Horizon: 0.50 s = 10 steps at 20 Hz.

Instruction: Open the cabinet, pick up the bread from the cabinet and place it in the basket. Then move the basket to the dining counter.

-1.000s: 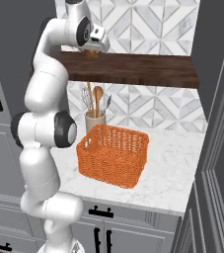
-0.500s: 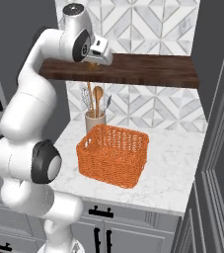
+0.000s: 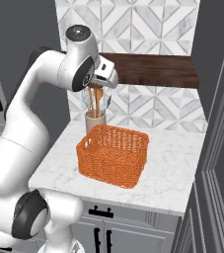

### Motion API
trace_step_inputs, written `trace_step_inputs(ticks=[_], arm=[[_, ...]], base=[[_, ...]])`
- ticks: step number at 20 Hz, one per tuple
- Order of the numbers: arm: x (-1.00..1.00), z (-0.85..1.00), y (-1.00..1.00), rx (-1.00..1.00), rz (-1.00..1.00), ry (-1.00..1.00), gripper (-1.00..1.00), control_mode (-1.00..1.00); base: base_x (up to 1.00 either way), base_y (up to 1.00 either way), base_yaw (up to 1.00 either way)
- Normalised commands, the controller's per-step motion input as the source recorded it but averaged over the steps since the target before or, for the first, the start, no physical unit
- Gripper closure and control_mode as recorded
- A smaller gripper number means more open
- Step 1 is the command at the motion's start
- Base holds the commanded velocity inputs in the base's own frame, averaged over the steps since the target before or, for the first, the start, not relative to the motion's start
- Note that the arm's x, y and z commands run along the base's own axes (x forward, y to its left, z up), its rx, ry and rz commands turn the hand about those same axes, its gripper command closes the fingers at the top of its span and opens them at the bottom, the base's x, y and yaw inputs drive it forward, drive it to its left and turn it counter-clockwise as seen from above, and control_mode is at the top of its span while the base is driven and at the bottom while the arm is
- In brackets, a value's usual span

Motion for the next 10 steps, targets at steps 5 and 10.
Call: trace_step_inputs(ticks=[5, 10], arm=[[-0.84, -0.18, -0.22, 0.05, 0.00, 0.26, 1.00, -1.00], [-0.27, -0.74, -0.16, 0.00, 0.00, 0.28, 1.00, -1.00]], base=[[0.00, 0.00, 0.00], [0.00, 0.00, 0.00]])
